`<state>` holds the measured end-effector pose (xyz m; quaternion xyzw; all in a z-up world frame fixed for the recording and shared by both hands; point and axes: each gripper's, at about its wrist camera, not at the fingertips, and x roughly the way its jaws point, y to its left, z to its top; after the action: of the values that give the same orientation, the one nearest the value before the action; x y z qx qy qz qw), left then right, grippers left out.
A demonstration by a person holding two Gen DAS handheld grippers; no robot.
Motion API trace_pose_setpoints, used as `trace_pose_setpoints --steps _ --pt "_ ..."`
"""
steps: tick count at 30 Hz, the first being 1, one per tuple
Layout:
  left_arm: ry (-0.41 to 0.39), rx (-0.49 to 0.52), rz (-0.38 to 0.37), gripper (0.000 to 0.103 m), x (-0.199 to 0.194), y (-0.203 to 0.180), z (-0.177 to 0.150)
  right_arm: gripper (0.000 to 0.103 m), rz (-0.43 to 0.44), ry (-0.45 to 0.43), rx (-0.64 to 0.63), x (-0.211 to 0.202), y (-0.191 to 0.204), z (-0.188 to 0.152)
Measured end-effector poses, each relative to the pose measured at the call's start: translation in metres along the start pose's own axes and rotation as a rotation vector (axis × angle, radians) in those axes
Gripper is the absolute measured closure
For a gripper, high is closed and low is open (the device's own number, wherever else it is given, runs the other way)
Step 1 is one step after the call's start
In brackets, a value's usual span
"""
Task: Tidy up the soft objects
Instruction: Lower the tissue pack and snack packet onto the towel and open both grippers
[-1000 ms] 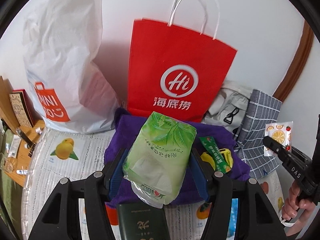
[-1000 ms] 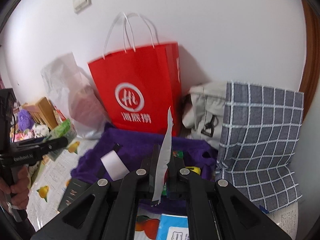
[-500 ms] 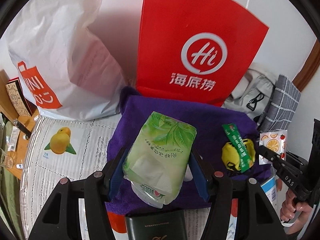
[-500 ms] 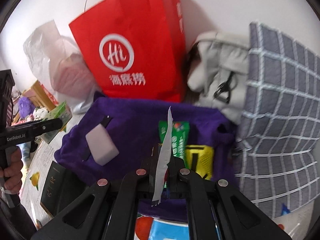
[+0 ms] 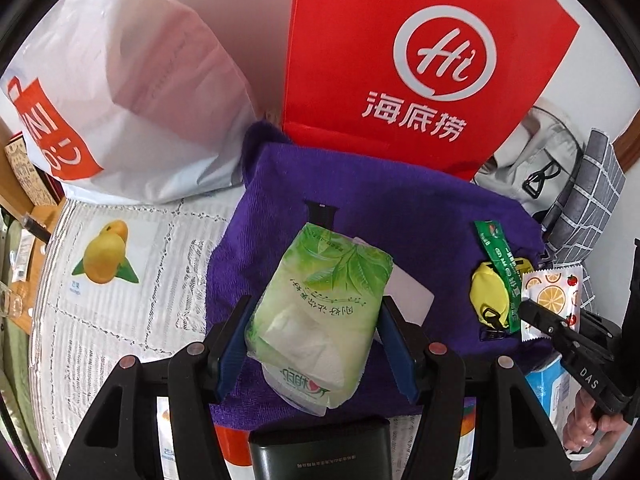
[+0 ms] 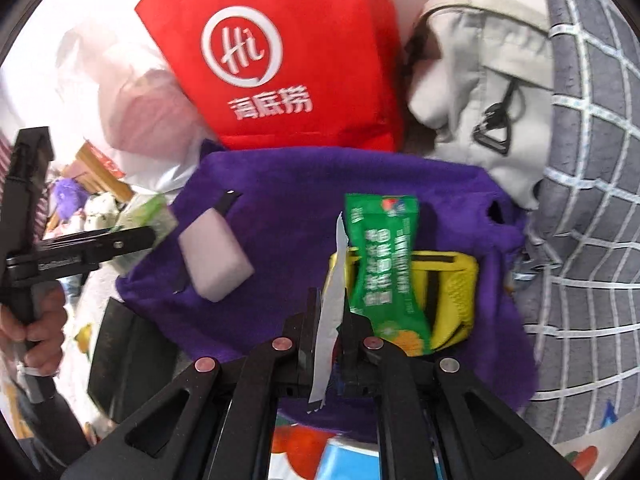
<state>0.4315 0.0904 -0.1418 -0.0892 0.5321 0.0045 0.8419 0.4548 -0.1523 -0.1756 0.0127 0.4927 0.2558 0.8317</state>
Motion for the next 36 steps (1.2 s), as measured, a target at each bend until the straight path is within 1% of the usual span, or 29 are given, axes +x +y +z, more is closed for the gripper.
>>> trace_pose_setpoints --steps 5,9,10,11,12,13,14,19,22,25,27,32,36 --pt "0.013 -0.001 -0.004 0.043 0.003 -0.001 -0.001 0.095 -0.008 0.034 0.001 0.013 0.0 -0.001" --pt "0.024 0.007 0.006 0.042 0.006 -0.001 -0.001 0.094 -0.035 0.035 -0.017 0.014 0.003 0.0" --pt "0.031 0.013 0.014 0.042 0.008 -0.001 -0.002 0.089 -0.041 0.033 -0.024 0.016 0.005 0.001" --pt "0.036 0.015 0.017 0.042 0.009 -0.001 -0.001 0.08 -0.047 0.029 -0.03 0.015 0.006 0.001" --pt "0.042 0.011 0.02 0.042 0.011 0.0 -0.001 0.075 -0.054 0.022 -0.037 0.013 0.007 0.001" --pt "0.048 0.009 0.018 0.042 0.012 0.0 -0.001 0.065 -0.064 0.011 -0.044 0.01 0.007 0.001" --pt "0.054 0.007 0.016 0.042 0.013 0.0 -0.001 0.061 -0.079 -0.002 -0.05 0.008 0.008 0.002" --pt "0.068 -0.011 0.012 0.041 0.017 0.002 0.0 0.06 -0.135 -0.041 -0.068 -0.004 0.008 0.003" --pt "0.074 -0.023 -0.012 0.037 0.017 0.003 0.0 0.06 -0.155 -0.063 -0.068 -0.01 0.007 0.005" --pt "0.061 -0.02 -0.014 0.034 0.014 0.001 0.0 0.058 -0.16 -0.089 -0.068 -0.019 0.008 0.006" --pt "0.05 -0.017 -0.018 0.031 0.01 -0.001 0.0 0.054 -0.162 -0.104 -0.071 -0.024 0.011 0.005" --pt "0.03 -0.019 -0.043 0.031 0.0 -0.001 0.0 0.053 -0.166 -0.139 -0.086 -0.038 0.023 0.003" --pt "0.021 -0.032 -0.059 0.031 -0.006 0.001 0.0 0.053 -0.174 -0.173 -0.107 -0.056 0.04 -0.006"
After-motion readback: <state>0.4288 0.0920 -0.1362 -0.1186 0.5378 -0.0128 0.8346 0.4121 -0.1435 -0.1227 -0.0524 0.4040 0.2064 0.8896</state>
